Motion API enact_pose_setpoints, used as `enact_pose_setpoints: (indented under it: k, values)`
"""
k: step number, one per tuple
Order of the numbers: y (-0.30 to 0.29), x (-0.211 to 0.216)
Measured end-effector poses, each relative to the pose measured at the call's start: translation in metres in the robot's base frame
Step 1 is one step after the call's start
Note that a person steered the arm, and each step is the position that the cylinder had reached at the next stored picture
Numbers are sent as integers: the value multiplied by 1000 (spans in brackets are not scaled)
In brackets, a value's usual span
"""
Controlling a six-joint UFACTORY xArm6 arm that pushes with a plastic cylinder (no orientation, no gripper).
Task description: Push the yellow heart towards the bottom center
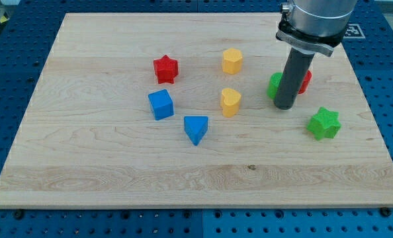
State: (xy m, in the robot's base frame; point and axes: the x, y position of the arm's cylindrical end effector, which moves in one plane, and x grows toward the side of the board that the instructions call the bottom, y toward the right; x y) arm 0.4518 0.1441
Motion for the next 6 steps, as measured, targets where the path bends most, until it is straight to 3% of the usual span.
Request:
enact_pose_setpoints:
  k: [3,6]
  values:
    - [-55,-30]
    - [-88,-23]
